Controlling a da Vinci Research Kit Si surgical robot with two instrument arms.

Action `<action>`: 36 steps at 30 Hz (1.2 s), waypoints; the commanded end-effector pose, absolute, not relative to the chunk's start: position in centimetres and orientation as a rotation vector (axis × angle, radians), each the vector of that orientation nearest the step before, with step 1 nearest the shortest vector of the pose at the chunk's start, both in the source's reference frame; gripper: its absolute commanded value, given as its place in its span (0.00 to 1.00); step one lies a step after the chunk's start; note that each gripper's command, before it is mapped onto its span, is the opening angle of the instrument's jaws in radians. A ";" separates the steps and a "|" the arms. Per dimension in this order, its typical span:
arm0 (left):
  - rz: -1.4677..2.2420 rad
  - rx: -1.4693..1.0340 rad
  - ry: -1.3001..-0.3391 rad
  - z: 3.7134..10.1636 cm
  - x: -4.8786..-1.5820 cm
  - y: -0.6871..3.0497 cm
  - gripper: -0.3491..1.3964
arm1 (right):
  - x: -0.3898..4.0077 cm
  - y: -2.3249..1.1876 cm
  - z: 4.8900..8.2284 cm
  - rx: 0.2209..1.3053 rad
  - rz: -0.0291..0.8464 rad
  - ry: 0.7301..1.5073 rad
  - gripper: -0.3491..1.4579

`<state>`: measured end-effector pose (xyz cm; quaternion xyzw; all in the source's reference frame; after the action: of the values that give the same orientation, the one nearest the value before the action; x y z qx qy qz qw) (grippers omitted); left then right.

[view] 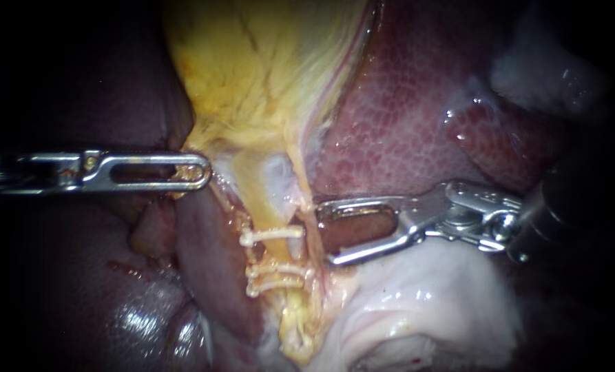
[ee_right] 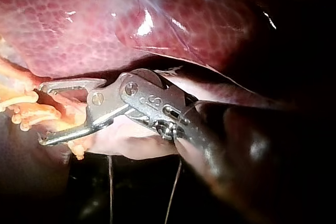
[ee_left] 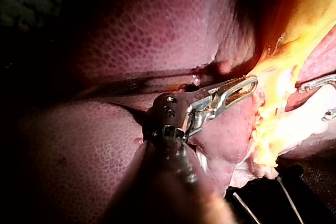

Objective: Going back third clip left tube

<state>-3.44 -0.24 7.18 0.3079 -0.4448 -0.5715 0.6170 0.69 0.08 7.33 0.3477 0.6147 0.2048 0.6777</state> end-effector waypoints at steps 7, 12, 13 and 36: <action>-1.316 0.699 -1.024 7.28 -3.52 -0.29 0.00 | 0.32 0.31 6.93 0.722 0.443 1.372 0.52; -1.296 0.709 -1.007 7.50 -3.76 -0.46 0.00 | 0.23 0.34 6.85 0.713 0.439 1.365 0.52; -1.291 0.710 -1.002 7.54 -3.81 -0.49 0.00 | 0.24 0.34 6.85 0.713 0.439 1.365 0.52; -1.267 0.737 -0.981 7.74 -4.27 -0.63 0.00 | 0.26 0.31 6.80 0.713 0.439 1.366 0.52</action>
<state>-4.27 -0.63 7.75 0.3227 -0.4292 -0.5545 0.6357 0.26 0.31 6.80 0.3199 0.6121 0.1964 0.6960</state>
